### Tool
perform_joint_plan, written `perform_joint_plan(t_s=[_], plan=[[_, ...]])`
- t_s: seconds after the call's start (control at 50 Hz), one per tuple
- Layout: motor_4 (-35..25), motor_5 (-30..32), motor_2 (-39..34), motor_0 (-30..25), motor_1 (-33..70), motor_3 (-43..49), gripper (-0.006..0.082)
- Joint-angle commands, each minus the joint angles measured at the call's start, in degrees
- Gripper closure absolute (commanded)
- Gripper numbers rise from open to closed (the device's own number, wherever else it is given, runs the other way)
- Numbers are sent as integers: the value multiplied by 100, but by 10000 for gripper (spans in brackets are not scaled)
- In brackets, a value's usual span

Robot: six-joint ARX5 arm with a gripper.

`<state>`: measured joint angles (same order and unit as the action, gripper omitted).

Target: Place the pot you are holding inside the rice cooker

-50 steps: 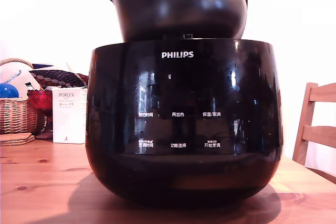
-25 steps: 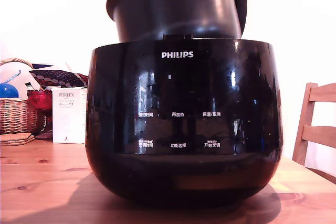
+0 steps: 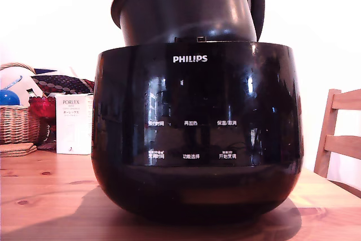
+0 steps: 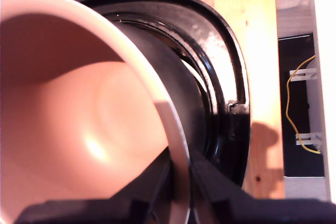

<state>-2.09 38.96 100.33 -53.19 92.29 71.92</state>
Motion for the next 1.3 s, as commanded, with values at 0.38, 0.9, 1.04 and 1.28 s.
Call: perform_joint_plan(t_s=[0.38, 0.9, 1.04, 1.28], plan=[[-297, 17, 94, 116, 363, 173, 788], [-87, 332, 94, -173, 673, 138, 788], [-83, 341, 94, -323, 750, 144, 788], [129, 350, 94, -457, 887, 170, 788]])
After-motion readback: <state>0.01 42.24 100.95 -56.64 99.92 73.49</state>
